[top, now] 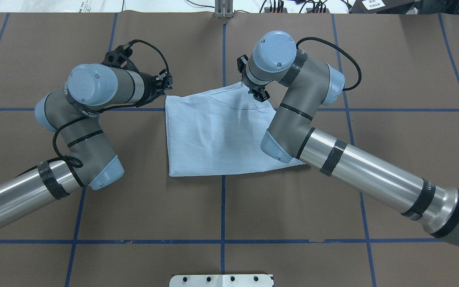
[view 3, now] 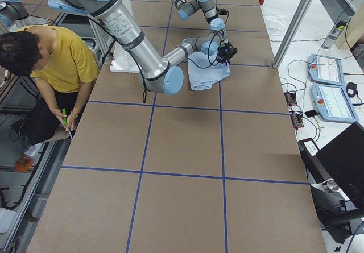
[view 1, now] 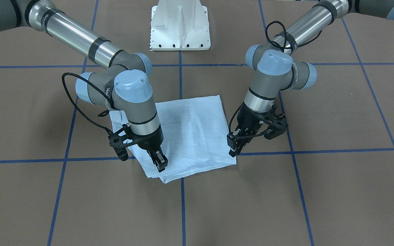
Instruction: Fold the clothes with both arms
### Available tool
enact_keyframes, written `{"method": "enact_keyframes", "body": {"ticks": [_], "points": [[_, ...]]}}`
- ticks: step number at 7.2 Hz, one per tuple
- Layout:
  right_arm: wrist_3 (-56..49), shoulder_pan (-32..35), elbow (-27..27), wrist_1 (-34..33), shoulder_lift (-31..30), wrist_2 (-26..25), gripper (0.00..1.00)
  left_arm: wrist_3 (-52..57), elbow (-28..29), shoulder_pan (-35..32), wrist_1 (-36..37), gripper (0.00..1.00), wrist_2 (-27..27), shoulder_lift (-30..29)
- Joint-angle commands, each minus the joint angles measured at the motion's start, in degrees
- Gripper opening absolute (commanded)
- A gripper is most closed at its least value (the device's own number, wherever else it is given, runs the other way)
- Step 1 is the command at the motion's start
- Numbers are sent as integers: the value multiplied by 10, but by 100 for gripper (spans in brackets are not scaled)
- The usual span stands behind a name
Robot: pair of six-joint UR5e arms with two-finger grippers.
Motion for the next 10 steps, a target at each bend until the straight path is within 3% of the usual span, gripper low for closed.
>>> {"method": "enact_keyframes", "body": {"ticks": [1, 2, 4, 5, 7, 8, 10], "points": [[-40, 20, 14, 3, -25, 23, 100, 21, 2, -13, -1, 68, -1, 0], [-61, 37, 34, 3, -49, 49, 100, 47, 1, -16, -1, 68, -5, 1], [-205, 85, 64, 3, -114, 92, 100, 161, -15, -34, -3, 69, -40, 35], [-301, 128, 71, 4, -148, 140, 100, 230, -37, -53, -2, 97, -57, 56], [-513, 228, 100, 1, -237, 227, 100, 375, -111, -133, 1, 100, -161, 151], [-610, 261, 103, -2, -279, 244, 100, 522, -143, -180, -1, 100, -173, 220], [-820, 338, 102, -4, -354, 280, 100, 691, -137, -275, 8, 100, -192, 256]]}}
